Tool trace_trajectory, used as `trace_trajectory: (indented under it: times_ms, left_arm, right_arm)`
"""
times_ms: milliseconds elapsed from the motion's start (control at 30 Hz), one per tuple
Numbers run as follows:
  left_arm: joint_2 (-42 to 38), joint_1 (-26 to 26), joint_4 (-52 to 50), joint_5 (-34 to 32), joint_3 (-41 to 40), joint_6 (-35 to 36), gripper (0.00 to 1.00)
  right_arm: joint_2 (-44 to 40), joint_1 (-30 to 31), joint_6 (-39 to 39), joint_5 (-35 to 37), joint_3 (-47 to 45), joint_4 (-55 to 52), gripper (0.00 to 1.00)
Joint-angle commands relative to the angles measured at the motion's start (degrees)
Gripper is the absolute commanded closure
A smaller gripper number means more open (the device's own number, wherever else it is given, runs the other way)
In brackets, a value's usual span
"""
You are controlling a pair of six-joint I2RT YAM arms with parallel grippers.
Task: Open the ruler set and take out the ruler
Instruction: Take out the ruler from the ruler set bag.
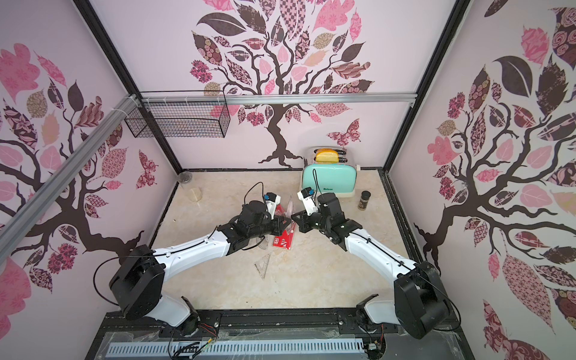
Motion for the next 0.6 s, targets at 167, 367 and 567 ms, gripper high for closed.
trace_trajectory:
  times_ms: [167, 367, 567]
  left_arm:
    - [2.0, -0.3, -1.2, -4.5, 2.5, 3.0, 1.00]
    - [4.7, -0.3, -0.5, -5.5, 3.2, 3.4, 1.00]
    - [6.7, -0.3, 4.4, -5.0, 2.4, 2.2, 0.79]
  right_arm:
    - [-1.4, 0.1, -0.2, -2.9, 3.5, -1.2, 1.00]
    - [-1.5, 0.1, -0.8, -4.2, 5.2, -3.1, 1.00]
    - [-1.9, 0.1, -1.7, -4.0, 7.0, -6.0, 1.00]
